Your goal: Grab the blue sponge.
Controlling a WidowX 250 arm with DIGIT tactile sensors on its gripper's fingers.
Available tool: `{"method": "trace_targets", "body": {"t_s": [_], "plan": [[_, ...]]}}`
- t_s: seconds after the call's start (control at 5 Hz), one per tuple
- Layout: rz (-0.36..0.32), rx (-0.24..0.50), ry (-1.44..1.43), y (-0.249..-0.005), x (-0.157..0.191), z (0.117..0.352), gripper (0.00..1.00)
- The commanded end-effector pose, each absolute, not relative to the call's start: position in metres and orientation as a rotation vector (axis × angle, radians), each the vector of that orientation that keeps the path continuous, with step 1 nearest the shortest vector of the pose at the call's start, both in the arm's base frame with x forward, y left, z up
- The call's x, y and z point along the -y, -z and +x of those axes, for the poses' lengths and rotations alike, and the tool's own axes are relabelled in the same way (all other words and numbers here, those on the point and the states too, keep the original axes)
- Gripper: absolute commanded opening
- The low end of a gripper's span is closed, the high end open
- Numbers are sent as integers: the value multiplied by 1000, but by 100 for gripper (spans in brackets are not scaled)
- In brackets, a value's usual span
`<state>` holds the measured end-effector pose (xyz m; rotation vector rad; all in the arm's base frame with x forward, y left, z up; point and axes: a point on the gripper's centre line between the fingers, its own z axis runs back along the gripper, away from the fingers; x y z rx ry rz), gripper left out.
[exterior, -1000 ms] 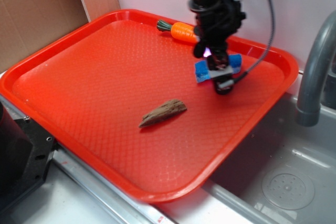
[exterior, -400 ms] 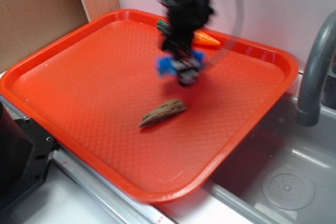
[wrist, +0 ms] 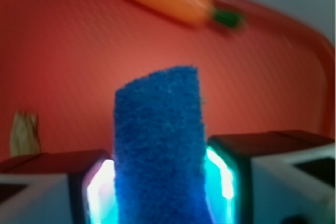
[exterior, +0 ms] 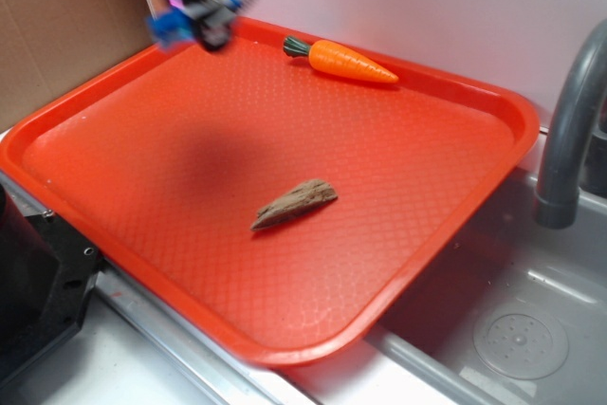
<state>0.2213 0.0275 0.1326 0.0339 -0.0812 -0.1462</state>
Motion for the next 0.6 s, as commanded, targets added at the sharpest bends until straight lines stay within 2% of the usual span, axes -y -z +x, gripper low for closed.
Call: {"method": "trace_targets", "body": {"t_s": [0.0, 0.2, 0.4], "plan": [[67, 136, -31, -184, -21, 175, 0], [52, 155, -62, -189, -22, 166, 0], [121, 158, -93, -182, -19, 174, 0]]}}
